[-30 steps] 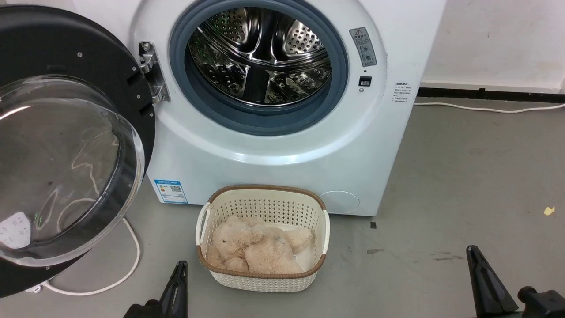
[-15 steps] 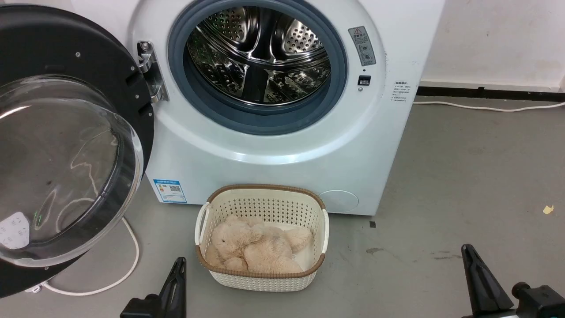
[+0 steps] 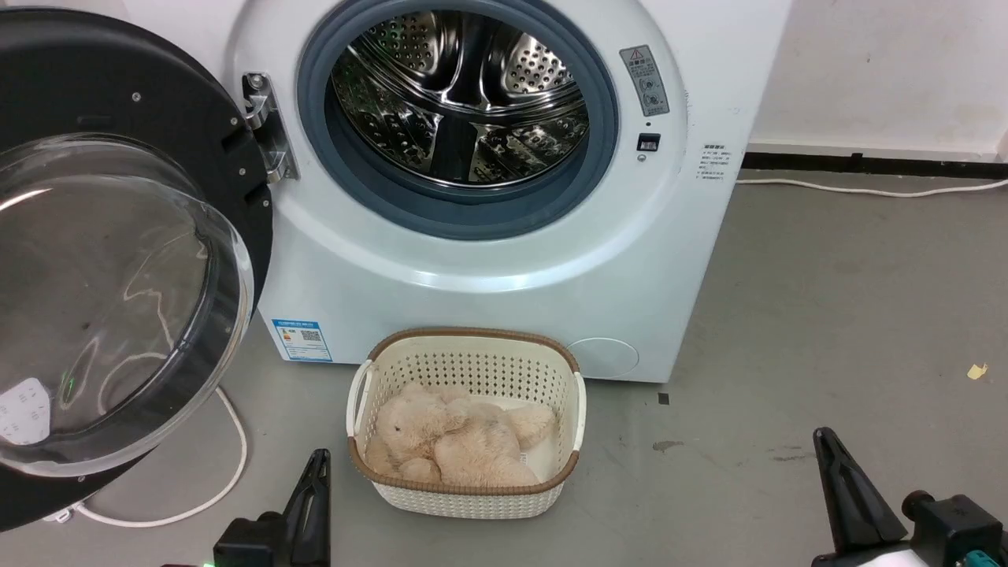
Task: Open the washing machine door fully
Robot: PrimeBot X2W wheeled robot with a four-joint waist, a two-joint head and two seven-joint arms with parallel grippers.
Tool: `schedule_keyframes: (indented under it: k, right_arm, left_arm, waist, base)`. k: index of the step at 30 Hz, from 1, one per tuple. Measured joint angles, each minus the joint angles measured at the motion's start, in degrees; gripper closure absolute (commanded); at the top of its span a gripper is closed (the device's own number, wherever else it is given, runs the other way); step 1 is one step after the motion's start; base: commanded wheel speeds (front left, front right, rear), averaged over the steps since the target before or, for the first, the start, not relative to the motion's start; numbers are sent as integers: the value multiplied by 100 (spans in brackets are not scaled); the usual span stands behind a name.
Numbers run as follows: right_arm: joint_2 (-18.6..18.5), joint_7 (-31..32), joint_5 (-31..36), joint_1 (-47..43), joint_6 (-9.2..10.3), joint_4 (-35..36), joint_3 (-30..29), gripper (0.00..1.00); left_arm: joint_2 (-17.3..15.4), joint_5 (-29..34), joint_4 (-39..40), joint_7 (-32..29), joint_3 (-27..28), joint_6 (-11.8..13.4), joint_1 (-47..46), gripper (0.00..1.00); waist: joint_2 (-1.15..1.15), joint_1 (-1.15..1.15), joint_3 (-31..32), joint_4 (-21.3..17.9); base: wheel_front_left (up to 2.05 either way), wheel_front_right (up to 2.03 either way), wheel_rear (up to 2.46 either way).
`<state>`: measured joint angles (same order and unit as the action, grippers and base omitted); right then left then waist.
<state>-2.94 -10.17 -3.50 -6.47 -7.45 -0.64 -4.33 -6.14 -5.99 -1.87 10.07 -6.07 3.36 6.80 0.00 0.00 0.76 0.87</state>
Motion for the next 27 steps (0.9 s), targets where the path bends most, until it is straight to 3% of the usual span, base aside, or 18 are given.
schedule_keyframes:
  k: [27]
  right_arm:
    - [0, 309, 102, 175, 0, 12, 129, 100]
  left_arm:
    - [103, 187, 53, -304, 178, -101, -176, 100]
  waist:
    - [0, 0, -24, -27]
  base:
    - [0, 0, 0]
